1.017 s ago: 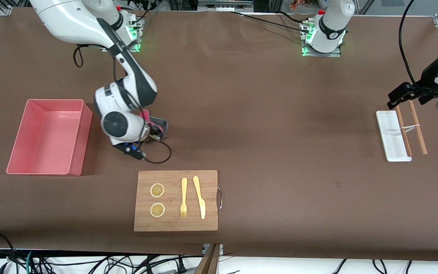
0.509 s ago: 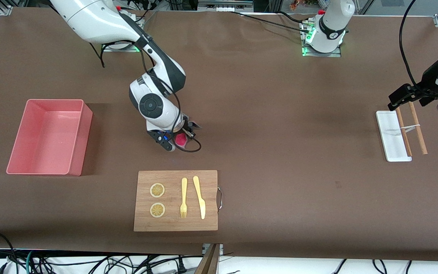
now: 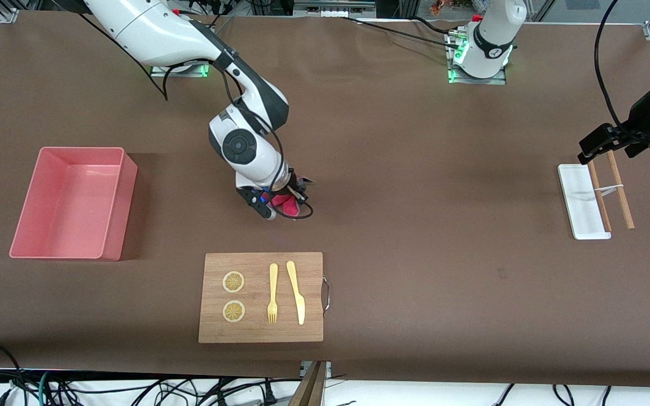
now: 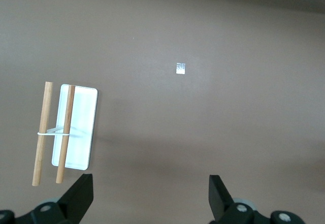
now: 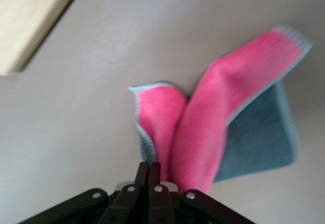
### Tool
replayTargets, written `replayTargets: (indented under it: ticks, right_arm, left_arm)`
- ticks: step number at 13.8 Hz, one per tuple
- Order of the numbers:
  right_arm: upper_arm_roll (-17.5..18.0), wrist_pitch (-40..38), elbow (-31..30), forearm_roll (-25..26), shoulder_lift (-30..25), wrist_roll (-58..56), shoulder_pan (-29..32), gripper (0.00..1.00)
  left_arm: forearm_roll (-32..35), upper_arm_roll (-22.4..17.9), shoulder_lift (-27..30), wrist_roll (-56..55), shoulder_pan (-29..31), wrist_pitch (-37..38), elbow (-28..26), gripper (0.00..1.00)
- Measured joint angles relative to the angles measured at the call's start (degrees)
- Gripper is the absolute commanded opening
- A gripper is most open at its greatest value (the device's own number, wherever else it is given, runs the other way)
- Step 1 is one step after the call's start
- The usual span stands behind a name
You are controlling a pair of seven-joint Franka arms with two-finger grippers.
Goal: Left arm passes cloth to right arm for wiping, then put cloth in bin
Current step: 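Wipe the table with the cloth held in the right gripper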
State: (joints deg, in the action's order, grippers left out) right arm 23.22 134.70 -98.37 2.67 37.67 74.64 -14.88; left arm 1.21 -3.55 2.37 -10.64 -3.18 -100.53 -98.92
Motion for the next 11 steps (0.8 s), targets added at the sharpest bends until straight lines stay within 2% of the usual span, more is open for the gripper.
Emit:
replayTargets:
  ticks: [2,5,11]
  right_arm:
    - [-2.5,-6.8,0.7,0.1,-0.6,-8.9,1.6,0.00]
    - [-8.3,-15.6,1.0,0.1,-2.7,-22.9,3.5,0.00]
    - [-20.5,-22.4,1.0,0.1,-6.0,-48.1,5.0,0.00]
  left_arm:
    - [0.0,0.0,-0.1,0.0,0.0,0.0,0.1,1.00]
    - [0.0,0.0,-0.4,0.0,0.0,0.0,0.2,1.00]
    - [0.0,0.0,-0.5,0.0,0.0,0.0,0.3,1.00]
